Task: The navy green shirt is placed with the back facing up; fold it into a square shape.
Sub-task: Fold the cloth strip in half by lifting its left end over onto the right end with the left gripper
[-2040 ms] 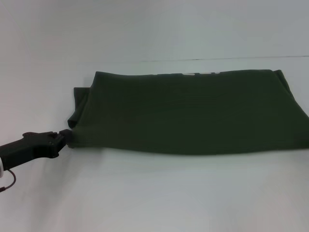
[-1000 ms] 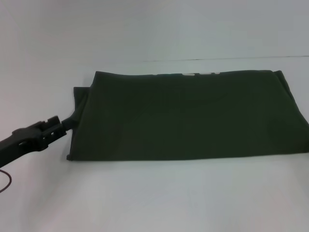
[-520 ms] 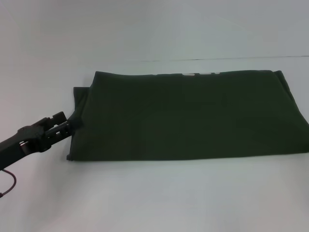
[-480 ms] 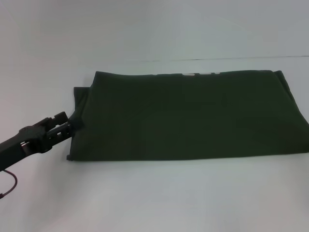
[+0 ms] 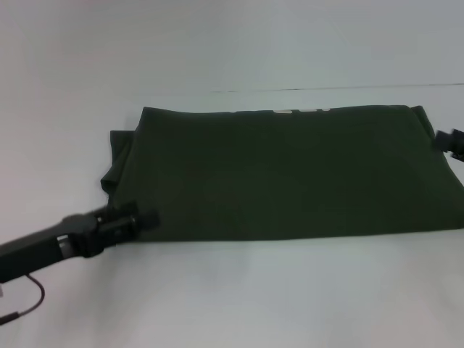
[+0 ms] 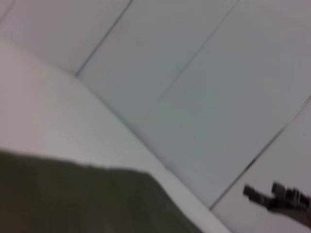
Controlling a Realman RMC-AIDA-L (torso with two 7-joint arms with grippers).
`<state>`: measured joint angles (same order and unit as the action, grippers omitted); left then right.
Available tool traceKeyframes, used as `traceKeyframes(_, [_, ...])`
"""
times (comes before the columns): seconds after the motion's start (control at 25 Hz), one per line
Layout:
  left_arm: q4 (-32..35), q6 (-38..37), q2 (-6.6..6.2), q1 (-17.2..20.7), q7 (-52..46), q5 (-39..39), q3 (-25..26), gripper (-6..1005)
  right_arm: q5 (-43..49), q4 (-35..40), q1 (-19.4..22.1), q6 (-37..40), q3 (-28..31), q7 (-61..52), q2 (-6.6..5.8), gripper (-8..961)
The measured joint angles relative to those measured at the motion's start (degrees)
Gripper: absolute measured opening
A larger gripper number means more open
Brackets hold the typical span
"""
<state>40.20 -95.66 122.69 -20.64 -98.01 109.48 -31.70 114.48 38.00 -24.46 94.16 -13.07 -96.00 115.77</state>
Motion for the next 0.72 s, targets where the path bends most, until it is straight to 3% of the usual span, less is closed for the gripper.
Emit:
traceKeyframes(0.48, [-0.3,1.6,-2.22,-1.1,-11.3,7.7,-0.6,848,0.0,-0.2,-3.0,-2.6,-3.8,-0.5,0.73,899])
traceKeyframes(0.72, [-0.7,4.4,-2.22,-2.7,-14.4,11.2,-0.8,848,0.0,-0.2,-3.1,-2.2,-3.9,-0.5,0.66,899])
